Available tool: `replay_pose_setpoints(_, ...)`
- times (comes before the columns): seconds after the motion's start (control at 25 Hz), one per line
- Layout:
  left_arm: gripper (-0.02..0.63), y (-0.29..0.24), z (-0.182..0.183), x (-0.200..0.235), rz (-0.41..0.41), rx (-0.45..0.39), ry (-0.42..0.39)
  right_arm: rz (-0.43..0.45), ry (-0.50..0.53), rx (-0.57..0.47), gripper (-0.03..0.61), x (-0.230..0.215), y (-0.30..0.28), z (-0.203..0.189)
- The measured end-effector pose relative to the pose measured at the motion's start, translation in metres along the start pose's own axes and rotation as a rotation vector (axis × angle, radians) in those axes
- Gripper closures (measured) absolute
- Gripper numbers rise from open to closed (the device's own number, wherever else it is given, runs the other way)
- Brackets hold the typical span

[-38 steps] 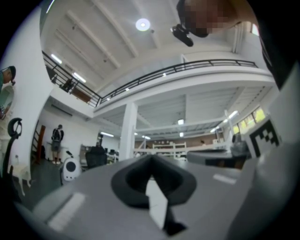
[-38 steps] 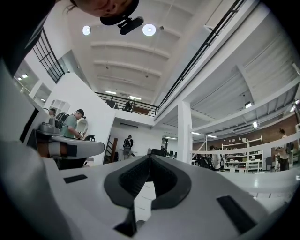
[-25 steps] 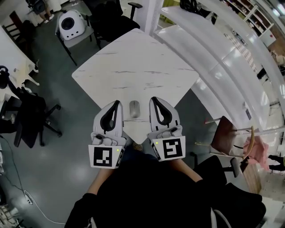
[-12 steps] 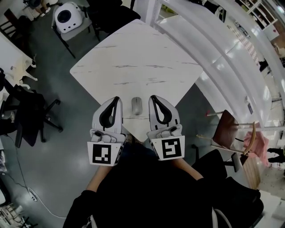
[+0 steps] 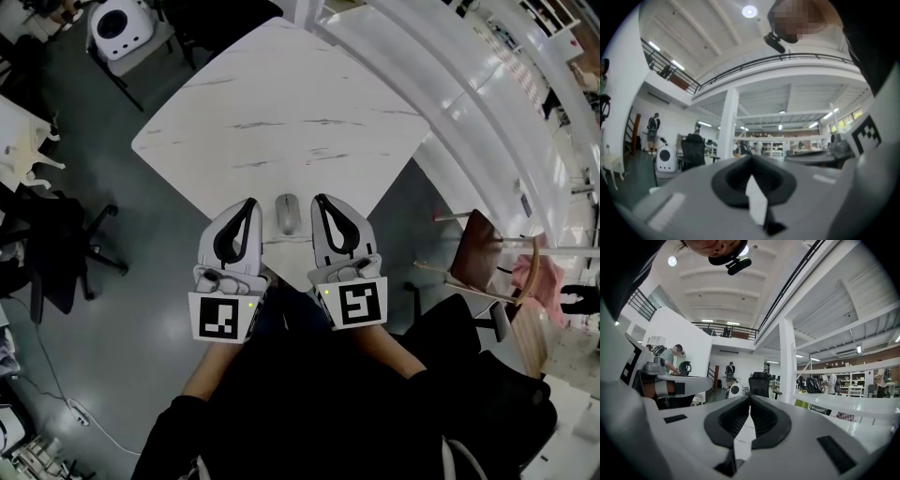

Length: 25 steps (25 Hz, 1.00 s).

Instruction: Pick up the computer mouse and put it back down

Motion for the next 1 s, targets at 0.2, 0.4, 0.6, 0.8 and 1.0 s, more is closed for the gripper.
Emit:
replay_pose_setpoints(0.2,0.606,-0.009,-0.024,0.002,-0.023,0.024,0.009,-0.012,-0.007,0.052,0.557,-0.004,-0.011,-0.028)
replay_pose_setpoints(0.4,0.606,-0.012,-0.047,0.002,-0.036,0.054,0.039,-0.02,-0.016,0.11,0.555,-0.007,-0.017,-0.058)
replay_pose_setpoints(0.6,0.606,-0.016,-0.068,0.0,-0.054,0.072,0.047,-0.012,-0.019,0.175,0.555,-0.01,-0.024,-0.089)
replay_pose_setpoints(0.8,0.606,-0.018,-0.089,-0.002,-0.066,0.108,0.068,-0.017,-0.036,0.25,0.555,-0.013,-0.026,-0.119)
replay_pose_setpoints(1.0,0.606,-0.018,-0.104,-0.005,-0.074,0.141,0.066,-0.013,-0.051,0.299,0.555,-0.014,-0.032,-0.137)
Point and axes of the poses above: the fingertips, and each gripper's own axes: y backward along the fingers, x to its left, z out of its top, the point moved 6 cm from there along y, backward along the fingers, and after that the axes turned 12 degrees about -y, right-handed, at the moved point
